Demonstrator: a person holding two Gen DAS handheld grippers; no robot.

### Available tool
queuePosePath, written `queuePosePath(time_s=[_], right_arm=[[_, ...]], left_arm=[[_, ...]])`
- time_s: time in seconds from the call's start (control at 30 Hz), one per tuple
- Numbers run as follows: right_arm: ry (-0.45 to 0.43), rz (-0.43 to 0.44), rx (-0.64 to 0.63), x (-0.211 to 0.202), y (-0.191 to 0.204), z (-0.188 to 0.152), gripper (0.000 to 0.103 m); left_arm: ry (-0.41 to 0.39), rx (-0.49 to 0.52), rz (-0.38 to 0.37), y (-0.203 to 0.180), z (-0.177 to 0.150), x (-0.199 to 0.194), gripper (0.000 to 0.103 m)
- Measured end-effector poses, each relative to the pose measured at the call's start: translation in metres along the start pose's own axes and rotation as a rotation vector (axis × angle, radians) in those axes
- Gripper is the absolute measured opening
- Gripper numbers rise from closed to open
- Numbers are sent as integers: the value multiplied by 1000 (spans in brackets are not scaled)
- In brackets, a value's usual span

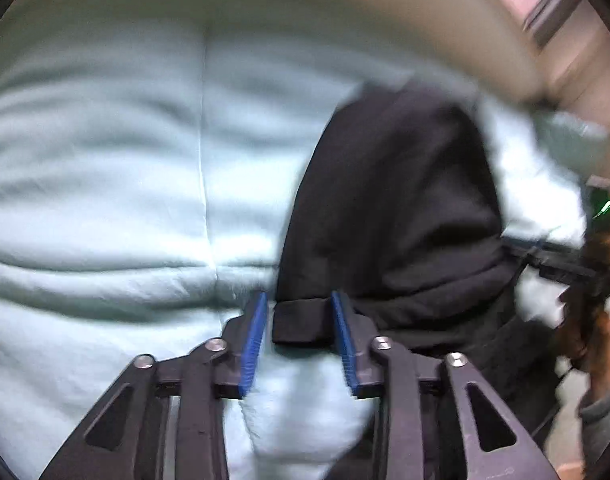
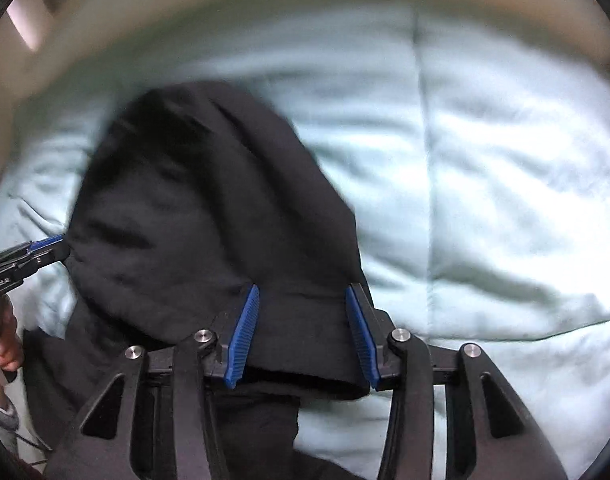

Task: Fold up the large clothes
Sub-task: 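Grasp the hood edge with the right gripper while the left gripper approaches the hood, then lift the hood with both grippers and fold it onto the jacket body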

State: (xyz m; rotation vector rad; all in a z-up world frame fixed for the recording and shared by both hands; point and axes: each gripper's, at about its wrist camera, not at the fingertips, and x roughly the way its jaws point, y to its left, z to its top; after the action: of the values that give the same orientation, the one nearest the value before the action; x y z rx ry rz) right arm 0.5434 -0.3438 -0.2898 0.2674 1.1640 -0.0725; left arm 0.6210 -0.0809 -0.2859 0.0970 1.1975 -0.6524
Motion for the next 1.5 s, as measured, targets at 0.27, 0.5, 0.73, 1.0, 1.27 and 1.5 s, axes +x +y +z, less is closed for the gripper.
queuePosePath(time_s=[0.27,0.5,0.73,1.0,1.27,1.5], right_arm=[[-36,55,-5,-19,-13,-2,48],[-99,48,-26,-44,-27,13,71],[-6,167,33,-4,-53,27,78],[-5,144,-118,1,-21,35,52],[-161,-78,-336,-75,15,-4,11],[-419,-191,-405,-183,58,-81,10]], left_arm=[[-95,-18,-57,7,3,-36,40],[-212,-20,-116,22,30,-84,44],[3,-78,-195,20,53,-19,60],[18,-109,-273,9,59,9,41],[-211,172,-171,-46,20,-80,12],[-342,394,-103,-94,-69,-178,12]])
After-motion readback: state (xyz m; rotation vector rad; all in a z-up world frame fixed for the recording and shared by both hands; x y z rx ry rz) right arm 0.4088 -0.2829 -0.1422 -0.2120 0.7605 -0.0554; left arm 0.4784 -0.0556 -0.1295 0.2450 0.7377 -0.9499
